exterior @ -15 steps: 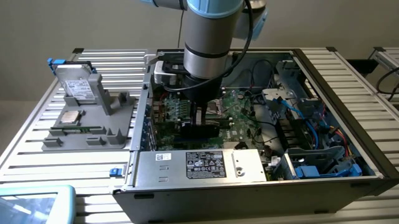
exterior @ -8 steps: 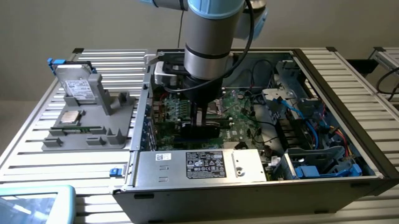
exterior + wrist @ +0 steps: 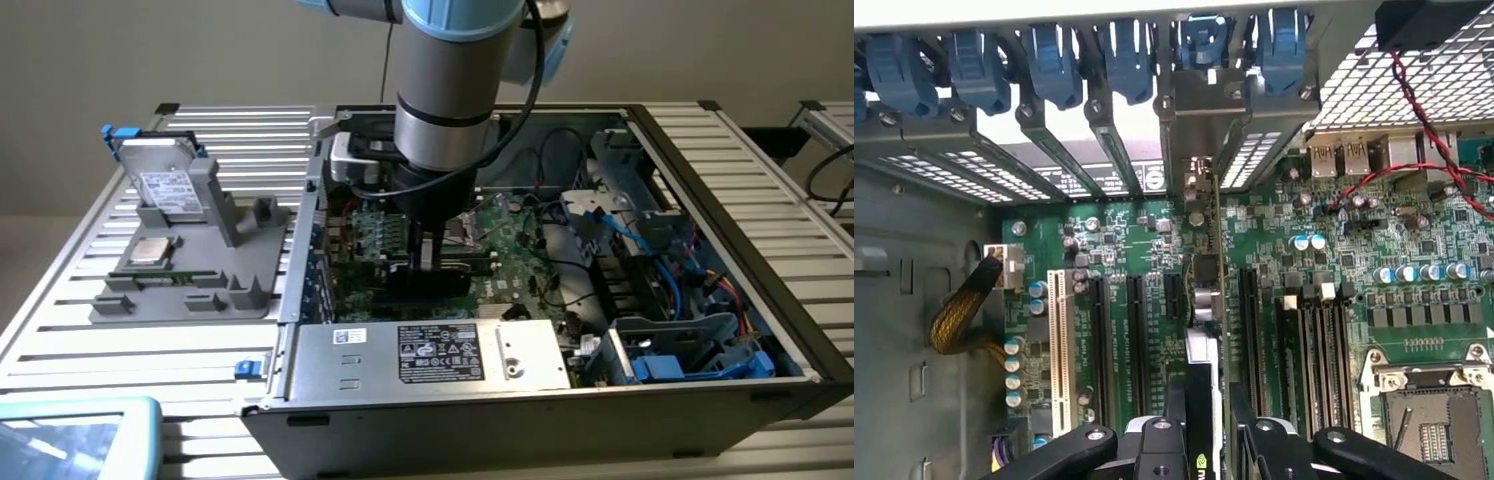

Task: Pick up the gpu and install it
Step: 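Insert the gpu into the slot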

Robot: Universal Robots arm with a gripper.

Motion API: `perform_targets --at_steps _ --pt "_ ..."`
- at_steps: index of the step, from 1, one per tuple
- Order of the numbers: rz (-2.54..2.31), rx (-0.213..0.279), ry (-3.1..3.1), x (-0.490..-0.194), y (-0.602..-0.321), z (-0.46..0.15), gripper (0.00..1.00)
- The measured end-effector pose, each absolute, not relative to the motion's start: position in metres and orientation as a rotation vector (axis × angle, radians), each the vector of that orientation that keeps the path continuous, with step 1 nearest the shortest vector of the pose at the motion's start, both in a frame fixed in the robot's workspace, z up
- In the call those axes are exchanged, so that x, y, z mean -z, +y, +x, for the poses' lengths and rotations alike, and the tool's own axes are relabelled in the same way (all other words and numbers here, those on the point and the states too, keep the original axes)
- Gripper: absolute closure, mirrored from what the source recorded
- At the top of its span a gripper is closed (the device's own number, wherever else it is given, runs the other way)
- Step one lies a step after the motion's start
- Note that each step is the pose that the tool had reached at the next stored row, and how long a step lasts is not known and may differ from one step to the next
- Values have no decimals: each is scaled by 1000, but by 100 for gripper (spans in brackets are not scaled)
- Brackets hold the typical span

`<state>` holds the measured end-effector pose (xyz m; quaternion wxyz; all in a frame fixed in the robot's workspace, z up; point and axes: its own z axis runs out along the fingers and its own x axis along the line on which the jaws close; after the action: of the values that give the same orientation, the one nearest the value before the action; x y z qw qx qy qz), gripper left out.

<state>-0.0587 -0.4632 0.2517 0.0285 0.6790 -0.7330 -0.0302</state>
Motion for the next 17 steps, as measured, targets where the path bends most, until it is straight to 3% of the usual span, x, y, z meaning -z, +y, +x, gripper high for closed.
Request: perform_targets --at_steps 17 --pt "2096 97 -2262 -253 -465 -58 73"
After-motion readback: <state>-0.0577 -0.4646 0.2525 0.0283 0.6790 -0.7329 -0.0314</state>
